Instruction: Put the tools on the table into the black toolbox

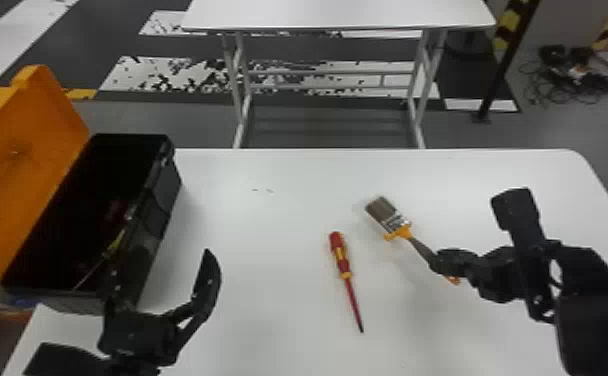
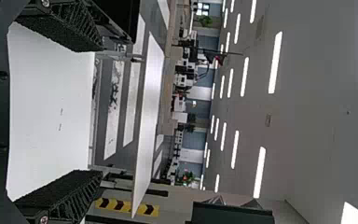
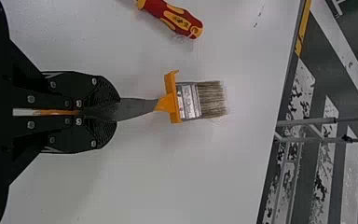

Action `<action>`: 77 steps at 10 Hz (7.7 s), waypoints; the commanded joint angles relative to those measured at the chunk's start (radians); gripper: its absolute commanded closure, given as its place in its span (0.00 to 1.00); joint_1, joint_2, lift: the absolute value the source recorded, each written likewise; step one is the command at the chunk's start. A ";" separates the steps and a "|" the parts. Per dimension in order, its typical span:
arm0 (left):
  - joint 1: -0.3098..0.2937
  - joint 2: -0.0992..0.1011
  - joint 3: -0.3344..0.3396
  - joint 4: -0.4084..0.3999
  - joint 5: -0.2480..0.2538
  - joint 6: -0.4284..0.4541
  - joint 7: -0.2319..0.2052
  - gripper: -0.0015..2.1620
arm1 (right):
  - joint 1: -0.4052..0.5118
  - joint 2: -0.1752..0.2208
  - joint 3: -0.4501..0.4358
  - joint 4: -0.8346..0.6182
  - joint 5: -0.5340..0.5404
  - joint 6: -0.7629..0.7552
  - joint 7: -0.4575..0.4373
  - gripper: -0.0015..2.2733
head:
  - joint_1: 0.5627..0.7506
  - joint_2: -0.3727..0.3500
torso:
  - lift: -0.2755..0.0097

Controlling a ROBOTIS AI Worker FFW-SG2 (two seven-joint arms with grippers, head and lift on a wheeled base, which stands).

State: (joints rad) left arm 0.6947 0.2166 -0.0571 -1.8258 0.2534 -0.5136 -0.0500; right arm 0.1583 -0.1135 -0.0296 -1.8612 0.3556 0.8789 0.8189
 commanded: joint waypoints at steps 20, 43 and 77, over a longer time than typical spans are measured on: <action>-0.198 -0.080 0.006 -0.314 0.506 0.946 -0.306 0.04 | 0.363 0.015 0.068 -0.380 -0.241 -0.459 -0.009 0.99 | 0.70 0.51 | 0.70; -0.215 -0.095 -0.001 -0.280 0.349 0.814 -0.318 0.98 | 0.438 0.083 -0.026 -0.366 -0.423 -0.548 0.002 0.01 | 0.70 0.51 | 0.70; -0.014 0.007 0.166 -0.069 0.069 -0.104 -0.223 0.02 | 0.213 0.114 0.160 -0.139 -0.313 -0.168 -0.425 0.05 | 0.70 0.95 | 0.70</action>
State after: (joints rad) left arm 0.6807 0.2184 0.1166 -1.8998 0.3208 -0.6114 -0.2729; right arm 0.3850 0.0000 0.1295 -2.0103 0.0428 0.7108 0.3953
